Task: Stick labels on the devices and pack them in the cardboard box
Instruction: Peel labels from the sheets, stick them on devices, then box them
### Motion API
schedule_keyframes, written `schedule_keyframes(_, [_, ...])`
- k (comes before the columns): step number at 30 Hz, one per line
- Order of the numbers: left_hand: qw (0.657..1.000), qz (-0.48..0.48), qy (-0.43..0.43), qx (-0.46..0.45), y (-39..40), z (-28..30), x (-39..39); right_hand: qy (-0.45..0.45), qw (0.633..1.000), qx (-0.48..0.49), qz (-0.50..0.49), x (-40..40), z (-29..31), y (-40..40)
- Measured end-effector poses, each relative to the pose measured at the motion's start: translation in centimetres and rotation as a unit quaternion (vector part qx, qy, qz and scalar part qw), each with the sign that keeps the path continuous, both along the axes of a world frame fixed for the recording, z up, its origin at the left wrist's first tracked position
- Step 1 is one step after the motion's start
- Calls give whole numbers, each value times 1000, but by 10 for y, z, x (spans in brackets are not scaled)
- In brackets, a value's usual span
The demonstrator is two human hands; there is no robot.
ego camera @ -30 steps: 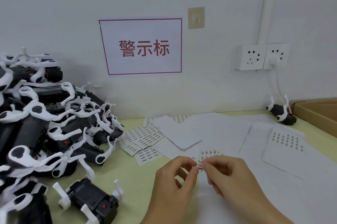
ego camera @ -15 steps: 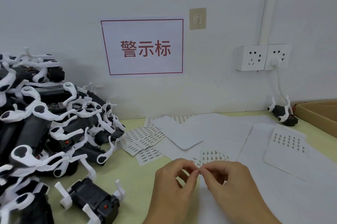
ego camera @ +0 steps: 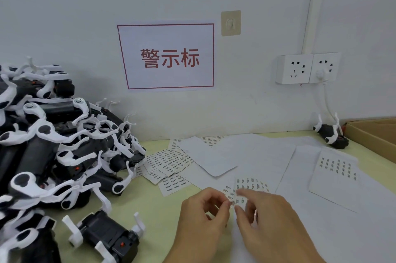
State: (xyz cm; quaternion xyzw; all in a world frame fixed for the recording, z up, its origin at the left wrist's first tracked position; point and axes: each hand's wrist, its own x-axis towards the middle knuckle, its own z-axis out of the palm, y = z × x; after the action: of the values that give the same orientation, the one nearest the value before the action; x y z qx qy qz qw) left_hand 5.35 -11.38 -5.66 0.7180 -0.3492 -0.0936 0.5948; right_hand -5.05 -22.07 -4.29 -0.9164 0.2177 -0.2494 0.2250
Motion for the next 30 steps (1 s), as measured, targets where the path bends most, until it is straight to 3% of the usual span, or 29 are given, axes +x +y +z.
schedule_keyframes(2, [1000,5,9,-4,-1,0,1,15,1000,-24,-10,-1,-1,-4])
schedule_keyframes(8, [1000,-3,22,-4,-1,-4,3,-67,989,126,28,0,-1,-11])
schedule_keyframes(24, [999,38,6,13,-4,-3,2,-88,981,169,30,2,-5,-10])
schedule_keyframes(26, [995,63,-74,-14,0,-2,0,-95,978,184,22,3,-4,-13])
schedule_keyframes(27, [983,76,-165,-29,2,-1,-1,-98,976,193,17,3,-4,-14])
schedule_keyframes(30, [903,85,-422,8,7,8,-5,-103,970,219,7,4,-4,-16])
